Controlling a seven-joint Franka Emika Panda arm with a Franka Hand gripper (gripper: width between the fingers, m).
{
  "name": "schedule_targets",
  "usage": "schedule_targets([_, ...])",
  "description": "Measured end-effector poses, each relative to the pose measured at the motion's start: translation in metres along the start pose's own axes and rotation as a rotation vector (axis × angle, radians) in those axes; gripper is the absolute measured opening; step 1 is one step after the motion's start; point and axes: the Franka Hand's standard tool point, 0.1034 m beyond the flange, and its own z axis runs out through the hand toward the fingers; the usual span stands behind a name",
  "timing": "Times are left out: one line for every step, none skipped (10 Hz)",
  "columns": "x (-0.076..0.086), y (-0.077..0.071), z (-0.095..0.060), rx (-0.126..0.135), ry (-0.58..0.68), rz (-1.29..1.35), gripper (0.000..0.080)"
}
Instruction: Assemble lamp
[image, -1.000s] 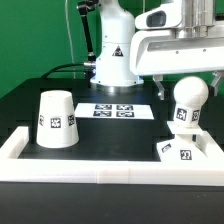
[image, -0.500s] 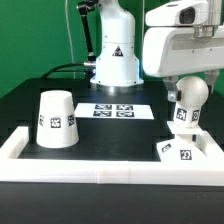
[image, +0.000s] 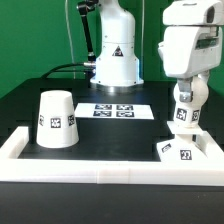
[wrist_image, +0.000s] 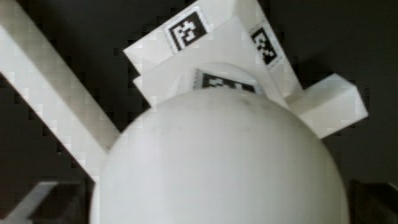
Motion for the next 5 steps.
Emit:
schedule_targets([-0.0005, -0.0005, 0.0014, 0.002, -0.002, -0.052, 0.0698])
schedule_targets([-0.0019, 0.0002, 0.0021, -0.003, -0.011, -0.160, 0.0698])
schedule_targets([-0.0027, 0.0007, 0.0024, -0.008, -0.020, -0.246, 0.0698])
schedule_targets([-0.0029, 0.0011, 0.0023, -0.013, -0.028, -0.316, 0.0698])
schedule_targets([-0.0032, 0.0016, 0.0022, -0.018, -0.036, -0.386, 0.0698])
